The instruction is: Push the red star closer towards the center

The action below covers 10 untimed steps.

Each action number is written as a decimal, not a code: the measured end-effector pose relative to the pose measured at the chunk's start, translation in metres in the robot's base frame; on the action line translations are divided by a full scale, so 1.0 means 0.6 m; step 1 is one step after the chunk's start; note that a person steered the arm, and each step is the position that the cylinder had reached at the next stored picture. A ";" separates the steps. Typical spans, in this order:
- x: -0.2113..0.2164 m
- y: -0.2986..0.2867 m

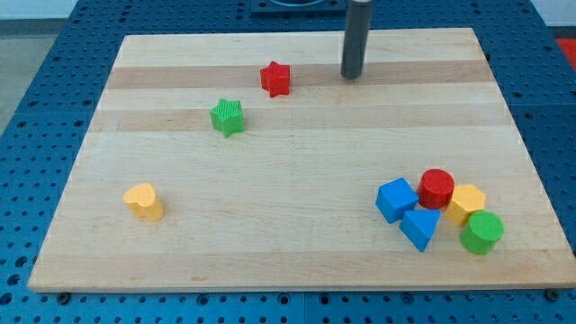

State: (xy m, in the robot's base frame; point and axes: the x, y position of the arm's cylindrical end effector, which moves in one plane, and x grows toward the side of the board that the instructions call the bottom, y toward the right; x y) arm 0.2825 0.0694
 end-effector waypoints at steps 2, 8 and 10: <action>-0.018 -0.052; 0.020 -0.197; 0.020 -0.211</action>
State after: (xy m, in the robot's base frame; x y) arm 0.2943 -0.0572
